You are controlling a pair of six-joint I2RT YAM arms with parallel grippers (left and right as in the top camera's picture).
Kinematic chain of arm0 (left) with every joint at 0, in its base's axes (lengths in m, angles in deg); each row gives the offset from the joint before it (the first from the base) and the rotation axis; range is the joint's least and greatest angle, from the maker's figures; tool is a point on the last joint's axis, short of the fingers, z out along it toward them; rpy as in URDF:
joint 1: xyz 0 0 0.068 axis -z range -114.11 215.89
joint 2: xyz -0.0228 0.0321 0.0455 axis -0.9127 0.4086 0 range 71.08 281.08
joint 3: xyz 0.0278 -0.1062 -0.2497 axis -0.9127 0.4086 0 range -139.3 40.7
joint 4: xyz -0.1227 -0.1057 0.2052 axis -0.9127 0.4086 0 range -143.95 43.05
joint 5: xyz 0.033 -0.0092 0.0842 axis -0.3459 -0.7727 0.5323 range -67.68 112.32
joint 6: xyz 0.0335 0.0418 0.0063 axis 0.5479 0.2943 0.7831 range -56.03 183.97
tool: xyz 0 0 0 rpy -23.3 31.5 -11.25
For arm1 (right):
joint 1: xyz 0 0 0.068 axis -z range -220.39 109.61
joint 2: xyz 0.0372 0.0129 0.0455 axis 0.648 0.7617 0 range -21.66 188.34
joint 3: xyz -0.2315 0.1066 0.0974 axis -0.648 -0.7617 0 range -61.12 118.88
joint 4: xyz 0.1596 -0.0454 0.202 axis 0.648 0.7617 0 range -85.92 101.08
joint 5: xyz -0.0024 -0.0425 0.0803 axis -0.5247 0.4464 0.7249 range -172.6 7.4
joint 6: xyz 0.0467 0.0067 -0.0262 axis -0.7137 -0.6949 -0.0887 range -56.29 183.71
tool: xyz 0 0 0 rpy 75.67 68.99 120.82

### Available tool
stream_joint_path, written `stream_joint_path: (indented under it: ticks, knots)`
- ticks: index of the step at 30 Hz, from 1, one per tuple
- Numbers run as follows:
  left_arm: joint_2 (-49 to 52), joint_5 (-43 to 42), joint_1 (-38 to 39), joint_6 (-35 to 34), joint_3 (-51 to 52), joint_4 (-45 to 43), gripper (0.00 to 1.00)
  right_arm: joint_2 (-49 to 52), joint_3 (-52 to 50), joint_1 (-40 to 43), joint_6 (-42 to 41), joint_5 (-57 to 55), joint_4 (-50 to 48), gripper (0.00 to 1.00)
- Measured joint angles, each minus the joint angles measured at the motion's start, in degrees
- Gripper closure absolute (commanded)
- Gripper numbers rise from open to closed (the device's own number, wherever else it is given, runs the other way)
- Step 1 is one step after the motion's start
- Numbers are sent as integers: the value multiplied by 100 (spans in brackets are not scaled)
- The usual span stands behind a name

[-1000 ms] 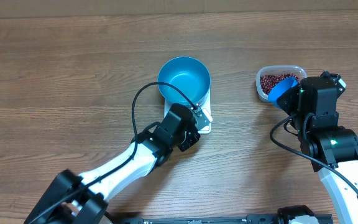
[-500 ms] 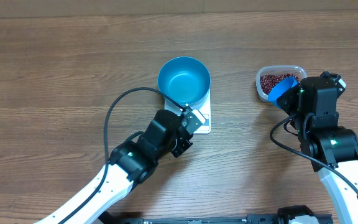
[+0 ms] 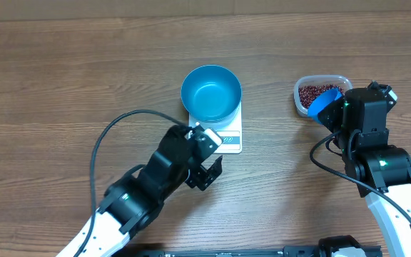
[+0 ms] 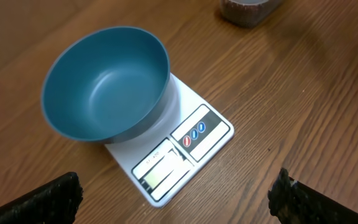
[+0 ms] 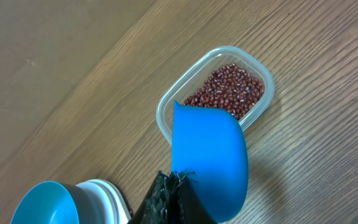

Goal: Scoop item into bowl and weigh 150g on scale
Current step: 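Lift the left gripper off the scale and pull it back left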

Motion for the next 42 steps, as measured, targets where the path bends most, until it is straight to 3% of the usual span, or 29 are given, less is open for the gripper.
stream_joint_path:
  ticks: [8,17,33,42]
  knots:
    - [-750,321,-22,-31,-417,820,0,0,0,0,0,0,0,96]
    - [-887,337,-461,-151,-1331,1825,0,0,0,0,-2,0,44,96]
    - [-516,-1648,-2293,-168,-1580,1906,0,0,0,0,0,0,85,96]
    - [326,-1910,-2376,476,-1580,2111,0,0,0,0,-4,0,85,96]
